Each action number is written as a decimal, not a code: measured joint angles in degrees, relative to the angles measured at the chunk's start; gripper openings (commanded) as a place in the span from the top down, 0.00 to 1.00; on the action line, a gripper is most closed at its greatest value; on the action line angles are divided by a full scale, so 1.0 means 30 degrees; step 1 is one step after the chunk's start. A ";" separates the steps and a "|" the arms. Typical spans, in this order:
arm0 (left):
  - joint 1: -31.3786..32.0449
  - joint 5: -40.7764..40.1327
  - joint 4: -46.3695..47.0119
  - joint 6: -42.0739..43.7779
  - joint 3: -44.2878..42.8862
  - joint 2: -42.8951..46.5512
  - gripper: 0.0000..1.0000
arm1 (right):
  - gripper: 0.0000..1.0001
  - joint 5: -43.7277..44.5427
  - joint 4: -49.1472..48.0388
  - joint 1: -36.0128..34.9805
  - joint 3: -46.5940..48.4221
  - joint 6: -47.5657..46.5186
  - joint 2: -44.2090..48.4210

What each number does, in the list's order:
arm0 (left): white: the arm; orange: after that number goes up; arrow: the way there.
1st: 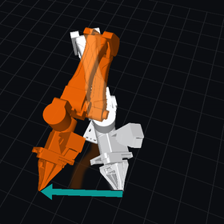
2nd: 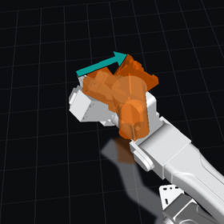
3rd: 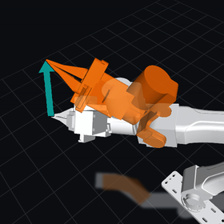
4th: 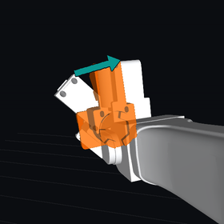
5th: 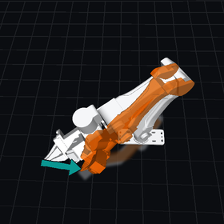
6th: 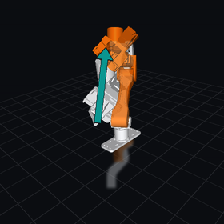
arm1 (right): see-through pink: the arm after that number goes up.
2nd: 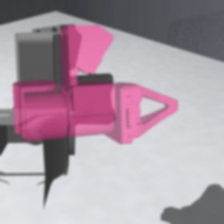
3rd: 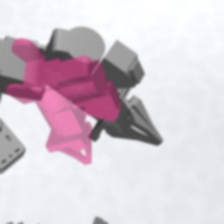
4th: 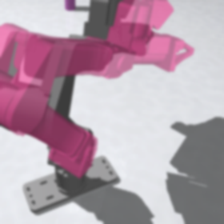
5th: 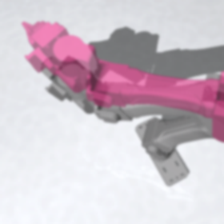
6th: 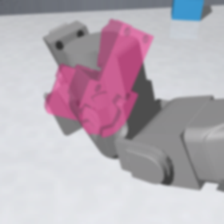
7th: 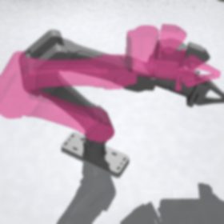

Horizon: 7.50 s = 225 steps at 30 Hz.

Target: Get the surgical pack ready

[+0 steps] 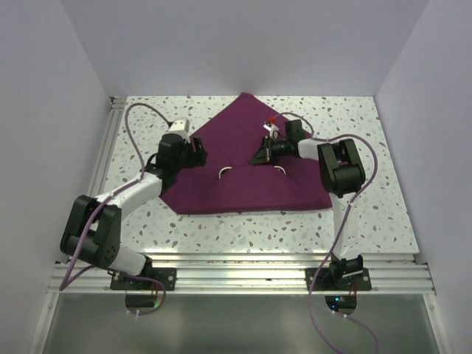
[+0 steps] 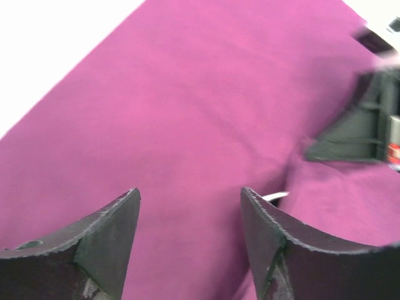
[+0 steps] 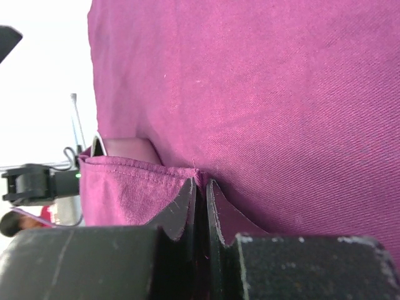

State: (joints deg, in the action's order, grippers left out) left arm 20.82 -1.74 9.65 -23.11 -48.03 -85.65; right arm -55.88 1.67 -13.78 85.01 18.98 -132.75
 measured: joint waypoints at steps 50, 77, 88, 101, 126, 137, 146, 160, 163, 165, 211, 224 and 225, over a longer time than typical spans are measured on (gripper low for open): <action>-0.8211 -0.6113 -0.4867 -0.2892 0.0415 -0.3045 0.66 | 1.00 -0.2368 0.0656 0.0095 0.0211 0.1559 -0.0874; -0.8276 -0.5566 -0.4670 -0.2441 0.2565 0.2776 0.99 | 1.00 -0.2368 0.0736 0.0087 0.0313 0.1785 -0.0947; -0.8233 -0.3628 -0.4065 -0.2353 0.2856 0.2076 1.00 | 1.00 -0.2368 0.0736 0.0080 0.0313 0.1821 -0.0947; -0.6018 -0.2856 -0.3694 -0.1880 0.2528 0.2033 1.00 | 1.00 -0.2368 0.0736 0.0080 0.0321 0.1836 -0.0954; -0.0182 -0.7512 -0.5457 -0.0117 -0.0532 -0.1960 0.66 | 1.00 -0.2368 0.0750 0.0080 0.0350 0.1894 -0.0984; 0.0342 -0.9413 -0.6229 0.0641 -0.0852 -0.2565 0.46 | 1.00 -0.2368 0.0831 0.0073 0.0379 0.1902 -0.0991; 0.0342 -0.9814 -0.6849 0.0627 -0.1100 -0.3133 0.47 | 1.00 -0.2368 0.0874 0.0073 0.0408 0.1894 -0.0998; 0.0357 -0.9384 -0.7191 0.0816 -0.1100 -0.2805 0.54 | 1.00 -0.2361 0.0889 0.0073 0.0415 0.1894 -0.1005; 0.0357 -0.9500 -0.7388 0.0831 -0.1115 -0.2805 0.71 | 1.00 -0.2368 0.0889 0.0073 0.0415 0.1894 -0.0998; 0.0357 -0.9632 -0.7657 0.0845 -0.1209 -0.2805 0.87 | 1.00 -0.2361 0.0889 0.0073 0.0408 0.1894 -0.1005; 0.8087 -0.5646 -1.4134 -0.4714 -1.7566 -1.0520 1.00 | 1.00 -0.2535 0.2878 0.0044 0.1807 0.2324 -0.1763; 0.8167 -0.2601 -0.8888 -0.5974 -1.7711 -1.0819 1.00 | 1.00 -0.2732 0.3045 0.0044 0.1960 0.2331 -0.1880; 0.8196 -0.2368 -0.8655 -0.6018 -1.7711 -1.0914 1.00 | 1.00 -0.2732 0.3067 0.0044 0.1967 0.2324 -0.1887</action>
State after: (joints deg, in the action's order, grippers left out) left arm 45.41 -8.84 -16.32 -41.17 -101.16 -118.39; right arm -64.07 10.87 -13.65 90.91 25.96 -138.41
